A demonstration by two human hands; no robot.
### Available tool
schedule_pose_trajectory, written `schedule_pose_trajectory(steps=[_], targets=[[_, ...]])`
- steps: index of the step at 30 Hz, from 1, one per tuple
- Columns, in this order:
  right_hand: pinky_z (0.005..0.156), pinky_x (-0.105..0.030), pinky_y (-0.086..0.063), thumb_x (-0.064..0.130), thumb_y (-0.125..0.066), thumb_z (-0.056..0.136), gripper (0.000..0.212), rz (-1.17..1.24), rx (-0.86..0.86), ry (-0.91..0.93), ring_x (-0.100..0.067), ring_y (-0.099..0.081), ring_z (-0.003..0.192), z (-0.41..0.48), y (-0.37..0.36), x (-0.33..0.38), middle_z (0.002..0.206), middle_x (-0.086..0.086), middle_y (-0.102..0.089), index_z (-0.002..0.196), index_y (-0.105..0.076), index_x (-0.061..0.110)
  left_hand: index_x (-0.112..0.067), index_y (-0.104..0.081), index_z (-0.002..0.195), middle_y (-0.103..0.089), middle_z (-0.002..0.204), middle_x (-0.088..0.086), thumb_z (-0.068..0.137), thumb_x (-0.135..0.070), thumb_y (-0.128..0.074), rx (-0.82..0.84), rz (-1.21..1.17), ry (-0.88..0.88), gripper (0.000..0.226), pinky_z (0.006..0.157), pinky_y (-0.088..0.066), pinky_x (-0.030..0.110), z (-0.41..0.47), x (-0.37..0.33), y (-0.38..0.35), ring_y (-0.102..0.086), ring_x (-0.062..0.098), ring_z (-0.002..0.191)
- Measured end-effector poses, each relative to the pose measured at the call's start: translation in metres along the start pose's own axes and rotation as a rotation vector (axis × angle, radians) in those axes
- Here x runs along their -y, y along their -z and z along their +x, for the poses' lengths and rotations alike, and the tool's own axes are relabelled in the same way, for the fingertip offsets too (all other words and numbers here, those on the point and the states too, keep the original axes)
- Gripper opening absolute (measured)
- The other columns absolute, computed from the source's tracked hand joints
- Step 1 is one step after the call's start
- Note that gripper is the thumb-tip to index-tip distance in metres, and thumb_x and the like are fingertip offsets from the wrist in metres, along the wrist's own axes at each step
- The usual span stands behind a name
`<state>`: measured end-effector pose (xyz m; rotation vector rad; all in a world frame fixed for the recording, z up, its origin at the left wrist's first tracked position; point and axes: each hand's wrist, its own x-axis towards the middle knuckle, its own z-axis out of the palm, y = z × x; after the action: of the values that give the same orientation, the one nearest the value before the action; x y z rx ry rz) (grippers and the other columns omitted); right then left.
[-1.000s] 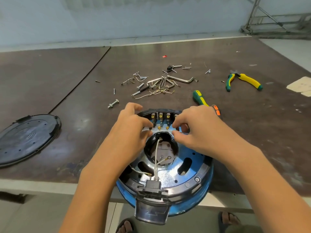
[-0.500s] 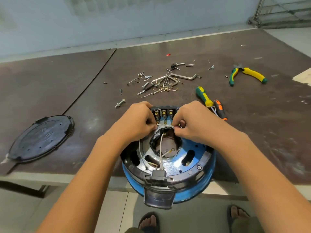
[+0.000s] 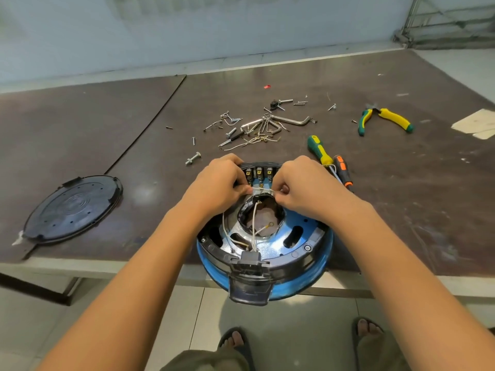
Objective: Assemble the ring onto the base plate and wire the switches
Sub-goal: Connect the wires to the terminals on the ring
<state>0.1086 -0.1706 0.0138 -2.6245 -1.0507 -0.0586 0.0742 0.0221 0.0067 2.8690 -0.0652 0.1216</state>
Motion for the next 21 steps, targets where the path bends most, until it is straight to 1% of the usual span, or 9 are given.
schedule_pose_trajectory(steps=[4, 9, 11, 14, 17, 21], targets=[[0.068, -0.034, -0.056, 0.021, -0.064, 0.087, 0.014, 0.037, 0.015, -0.013, -0.021, -0.064, 0.073, -0.0006, -0.0007, -0.0002, 0.078, -0.001, -0.07, 0.082, -0.077, 0.022, -0.017, -0.079, 0.085, -0.053, 0.134, 0.001, 0.087, -0.032, -0.074, -0.006, -0.032, -0.002, 0.016, 0.092, -0.05, 0.045, -0.0005, 0.0009, 0.0003, -0.054, 0.021, 0.116], [0.061, -0.029, -0.048, 0.02, -0.064, 0.087, 0.015, 0.058, -0.01, -0.016, -0.018, -0.06, 0.066, 0.0002, -0.0046, -0.0018, 0.068, 0.003, -0.063, 0.078, -0.075, 0.023, -0.017, -0.08, 0.088, -0.056, 0.135, 0.002, 0.087, -0.027, -0.074, -0.031, -0.08, 0.002, 0.012, 0.095, -0.048, 0.037, 0.0003, 0.0029, 0.0006, -0.055, 0.017, 0.117], [0.062, -0.03, -0.051, 0.021, -0.064, 0.089, 0.015, 0.056, -0.026, -0.015, -0.017, -0.06, 0.066, 0.0003, -0.0061, -0.0027, 0.069, 0.004, -0.063, 0.08, -0.077, 0.022, -0.015, -0.081, 0.089, -0.057, 0.135, 0.002, 0.087, -0.026, -0.074, -0.033, -0.08, 0.003, 0.013, 0.095, -0.048, 0.036, 0.0007, 0.0028, 0.0008, -0.055, 0.017, 0.116], [0.067, -0.034, -0.057, 0.025, -0.064, 0.091, 0.015, 0.058, -0.053, -0.022, -0.015, -0.061, 0.069, 0.0002, -0.0076, -0.0041, 0.072, 0.007, -0.063, 0.088, -0.079, 0.024, -0.015, -0.08, 0.089, -0.057, 0.135, 0.002, 0.087, -0.026, -0.074, -0.038, -0.078, 0.01, 0.013, 0.095, -0.049, 0.037, 0.0015, 0.0028, 0.0008, -0.056, 0.017, 0.116], [0.064, -0.03, -0.053, 0.027, -0.067, 0.089, 0.013, 0.072, -0.05, -0.029, -0.01, -0.059, 0.07, -0.0011, -0.0077, -0.0047, 0.077, 0.009, -0.064, 0.09, -0.08, 0.025, -0.018, -0.079, 0.088, -0.056, 0.135, 0.002, 0.087, -0.028, -0.074, -0.025, -0.084, 0.003, 0.011, 0.094, -0.05, 0.041, 0.001, 0.002, 0.0012, -0.055, 0.018, 0.115], [0.062, -0.027, -0.05, 0.027, -0.067, 0.089, 0.012, 0.061, -0.03, -0.041, -0.009, -0.059, 0.069, 0.0005, -0.0088, -0.0056, 0.077, 0.009, -0.065, 0.09, -0.079, 0.025, -0.017, -0.079, 0.087, -0.056, 0.134, 0.001, 0.086, -0.029, -0.075, -0.012, -0.068, 0.001, 0.013, 0.091, -0.051, 0.043, 0.0012, 0.0015, 0.001, -0.057, 0.018, 0.112]])
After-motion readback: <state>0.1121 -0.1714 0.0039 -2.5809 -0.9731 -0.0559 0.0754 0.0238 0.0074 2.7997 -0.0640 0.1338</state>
